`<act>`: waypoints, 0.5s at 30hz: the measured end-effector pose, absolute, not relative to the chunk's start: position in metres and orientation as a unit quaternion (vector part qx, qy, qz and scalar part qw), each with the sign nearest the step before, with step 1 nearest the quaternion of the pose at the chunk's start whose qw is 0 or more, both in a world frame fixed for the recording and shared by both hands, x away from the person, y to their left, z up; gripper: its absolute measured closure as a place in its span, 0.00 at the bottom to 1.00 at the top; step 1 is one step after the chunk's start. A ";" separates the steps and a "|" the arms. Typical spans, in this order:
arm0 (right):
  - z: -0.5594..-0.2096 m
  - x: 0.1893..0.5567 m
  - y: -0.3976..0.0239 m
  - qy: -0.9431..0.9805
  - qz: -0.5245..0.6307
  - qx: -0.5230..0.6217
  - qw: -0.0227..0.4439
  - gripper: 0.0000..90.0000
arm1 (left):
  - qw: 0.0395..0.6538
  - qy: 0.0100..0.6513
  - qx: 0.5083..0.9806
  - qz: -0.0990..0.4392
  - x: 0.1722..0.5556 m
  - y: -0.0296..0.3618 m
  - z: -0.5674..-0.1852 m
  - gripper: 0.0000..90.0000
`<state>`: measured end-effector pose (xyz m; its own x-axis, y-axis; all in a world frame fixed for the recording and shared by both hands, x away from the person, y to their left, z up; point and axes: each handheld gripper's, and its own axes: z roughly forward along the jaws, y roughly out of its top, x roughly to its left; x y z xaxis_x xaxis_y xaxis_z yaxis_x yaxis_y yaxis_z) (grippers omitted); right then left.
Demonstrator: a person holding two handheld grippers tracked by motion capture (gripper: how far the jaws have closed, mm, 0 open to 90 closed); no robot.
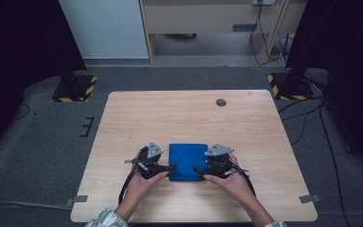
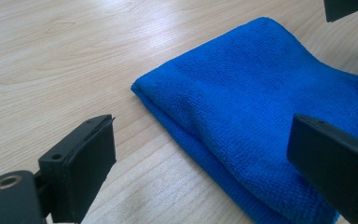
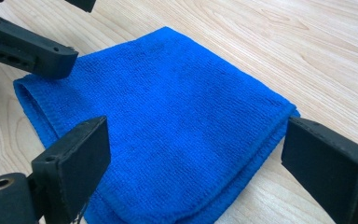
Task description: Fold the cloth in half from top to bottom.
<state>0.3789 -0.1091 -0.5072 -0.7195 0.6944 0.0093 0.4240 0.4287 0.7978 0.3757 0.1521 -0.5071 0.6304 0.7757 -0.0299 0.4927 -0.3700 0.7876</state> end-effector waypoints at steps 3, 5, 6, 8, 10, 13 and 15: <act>-0.506 0.378 -0.111 0.830 0.414 0.338 0.162 0.09 | 0.401 0.388 0.810 0.180 0.376 0.152 -0.506 0.07; -0.506 0.378 -0.114 0.829 0.415 0.338 0.163 0.09 | 0.400 0.386 0.810 0.185 0.376 0.154 -0.505 0.07; -0.505 0.378 -0.115 0.829 0.415 0.338 0.162 0.09 | 0.399 0.385 0.811 0.187 0.376 0.155 -0.505 0.07; -0.504 0.379 -0.118 0.828 0.415 0.341 0.162 0.09 | 0.400 0.386 0.809 0.191 0.377 0.158 -0.504 0.07; -0.502 0.379 -0.122 0.826 0.417 0.343 0.163 0.09 | 0.400 0.388 0.807 0.196 0.378 0.161 -0.502 0.07; -0.501 0.380 -0.128 0.821 0.420 0.350 0.164 0.09 | 0.401 0.392 0.804 0.198 0.378 0.166 -0.501 0.07; -0.500 0.380 -0.132 0.818 0.422 0.355 0.166 0.09 | 0.402 0.394 0.803 0.198 0.379 0.169 -0.500 0.07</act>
<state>0.3803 -0.1318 -0.4999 -0.6934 0.7200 0.0275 0.4402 0.3930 0.8073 0.3788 0.1687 -0.4999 0.6116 0.7911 0.0019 0.4729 -0.3676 0.8008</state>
